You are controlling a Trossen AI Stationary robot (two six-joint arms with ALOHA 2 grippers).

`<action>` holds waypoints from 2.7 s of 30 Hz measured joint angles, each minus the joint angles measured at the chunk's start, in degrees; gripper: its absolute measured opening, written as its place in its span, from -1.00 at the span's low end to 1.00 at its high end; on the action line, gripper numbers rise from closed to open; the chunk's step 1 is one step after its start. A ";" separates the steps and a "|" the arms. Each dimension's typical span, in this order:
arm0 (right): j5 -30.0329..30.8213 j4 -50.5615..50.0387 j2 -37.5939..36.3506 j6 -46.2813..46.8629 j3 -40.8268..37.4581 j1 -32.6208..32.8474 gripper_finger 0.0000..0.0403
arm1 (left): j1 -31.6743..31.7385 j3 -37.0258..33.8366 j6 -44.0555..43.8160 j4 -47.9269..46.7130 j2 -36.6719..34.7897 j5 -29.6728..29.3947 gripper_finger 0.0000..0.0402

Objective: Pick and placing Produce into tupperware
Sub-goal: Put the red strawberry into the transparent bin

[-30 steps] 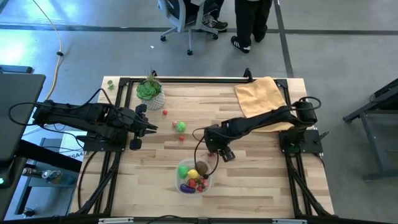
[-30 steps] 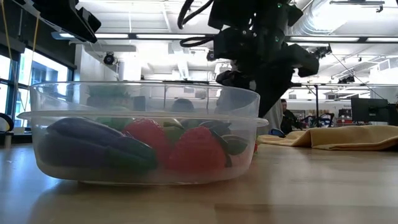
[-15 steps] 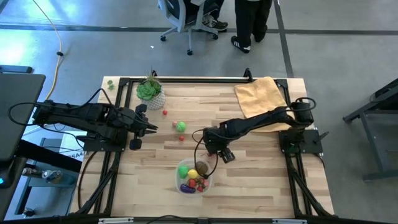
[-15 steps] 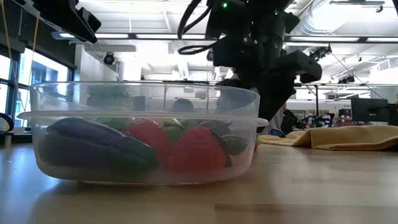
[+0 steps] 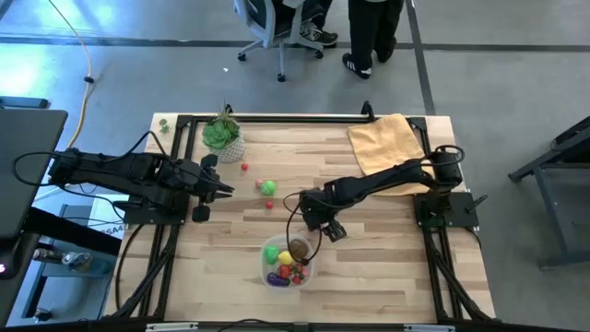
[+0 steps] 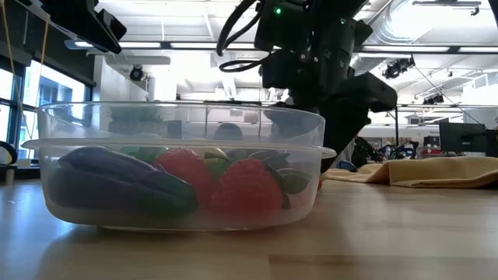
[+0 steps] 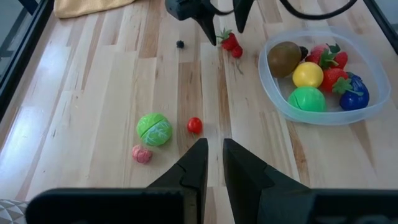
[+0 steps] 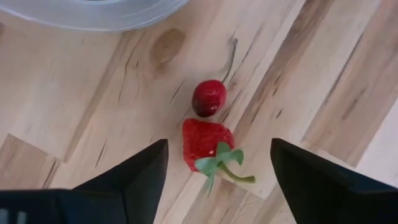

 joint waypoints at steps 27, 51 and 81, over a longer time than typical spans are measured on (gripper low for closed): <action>-1.13 0.95 4.18 -0.50 0.09 0.68 0.21 | 0.00 0.01 -0.01 0.01 0.00 -0.02 -0.80; -1.09 -0.34 3.91 3.28 0.18 0.76 -0.29 | 0.00 -0.01 -0.01 0.02 0.00 0.00 -0.80; 0.86 13.77 -12.29 19.96 3.19 7.98 -0.31 | 0.00 -0.01 -0.01 0.00 0.00 0.00 -0.80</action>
